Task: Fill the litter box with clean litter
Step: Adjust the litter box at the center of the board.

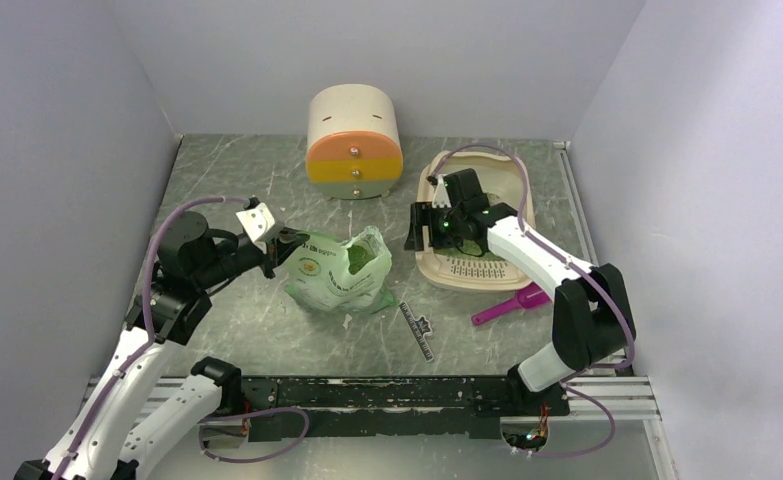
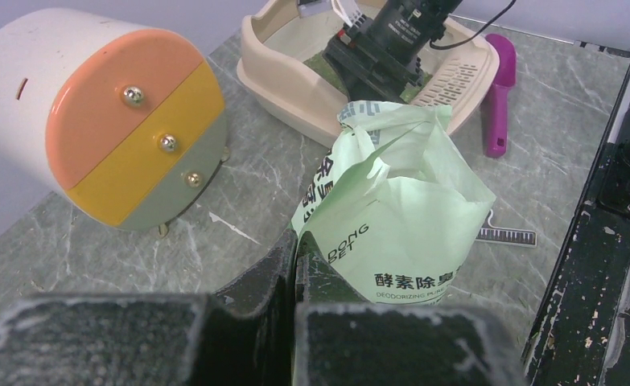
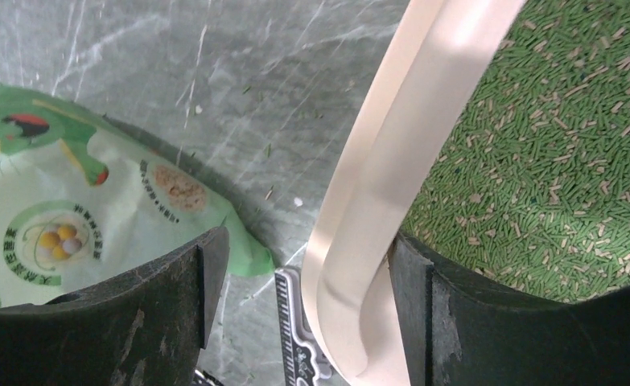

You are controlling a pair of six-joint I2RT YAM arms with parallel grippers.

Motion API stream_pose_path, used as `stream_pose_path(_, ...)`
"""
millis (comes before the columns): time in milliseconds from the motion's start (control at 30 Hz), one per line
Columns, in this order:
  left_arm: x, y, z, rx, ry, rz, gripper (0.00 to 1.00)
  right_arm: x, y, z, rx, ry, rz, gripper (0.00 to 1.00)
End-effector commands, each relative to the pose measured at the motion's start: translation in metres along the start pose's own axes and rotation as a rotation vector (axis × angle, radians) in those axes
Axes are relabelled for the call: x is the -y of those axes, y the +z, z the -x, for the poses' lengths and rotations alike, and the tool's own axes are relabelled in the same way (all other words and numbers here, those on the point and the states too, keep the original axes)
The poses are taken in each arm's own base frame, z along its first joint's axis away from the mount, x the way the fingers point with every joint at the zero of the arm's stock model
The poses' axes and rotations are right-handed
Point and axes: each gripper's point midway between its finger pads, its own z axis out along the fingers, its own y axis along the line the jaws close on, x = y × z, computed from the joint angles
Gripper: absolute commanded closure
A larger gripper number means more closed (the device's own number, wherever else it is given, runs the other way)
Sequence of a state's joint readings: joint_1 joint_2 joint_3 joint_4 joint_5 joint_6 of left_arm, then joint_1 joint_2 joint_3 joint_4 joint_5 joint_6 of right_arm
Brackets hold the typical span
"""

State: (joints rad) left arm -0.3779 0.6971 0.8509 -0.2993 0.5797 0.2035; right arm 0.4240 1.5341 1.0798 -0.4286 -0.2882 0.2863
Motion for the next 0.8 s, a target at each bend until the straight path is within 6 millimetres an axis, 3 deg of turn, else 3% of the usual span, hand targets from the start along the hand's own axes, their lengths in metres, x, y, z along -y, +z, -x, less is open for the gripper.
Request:
stream_pose_path(0, 0.000, -0.004, 0.020, 0.055, 0.034, 0.009, 0.95, -0.019, -0.003, -0.017, -0.050, -0.067, 0.018, 0.24)
stream_pose_path(133, -0.001, -0.003, 0.018, 0.051, 0.031, 0.008, 0.95, 0.002, -0.032, 0.020, 0.105, -0.006, -0.192, 0.14)
stream_pose_path(233, -0.002, -0.002, 0.017, 0.049, 0.029, 0.013, 0.95, 0.029, -0.081, 0.054, 0.317, 0.140, -0.419, 0.06)
stream_pose_path(333, -0.004, 0.000, 0.015, 0.049, 0.025, 0.019, 0.95, 0.055, -0.132, 0.056, 0.499, 0.330, -0.595, 0.00)
stream_pose_path(400, -0.003, 0.001, 0.013, 0.051, 0.022, 0.014, 0.95, 0.069, -0.154, 0.038, 0.567, 0.455, -0.650, 0.00)
stream_pose_path(500, -0.002, 0.002, 0.009, 0.048, 0.021, 0.005, 0.95, 0.082, -0.163, -0.009, 0.573, 0.597, -0.673, 0.00)
stream_pose_path(667, -0.002, 0.001, 0.008, 0.050, 0.024, 0.015, 0.95, 0.093, -0.158, -0.074, 0.528, 0.764, -0.649, 0.00)
stream_pose_path(767, -0.003, -0.001, 0.008, 0.047, 0.027, 0.026, 0.95, 0.095, -0.146, -0.100, 0.482, 0.851, -0.636, 0.03)
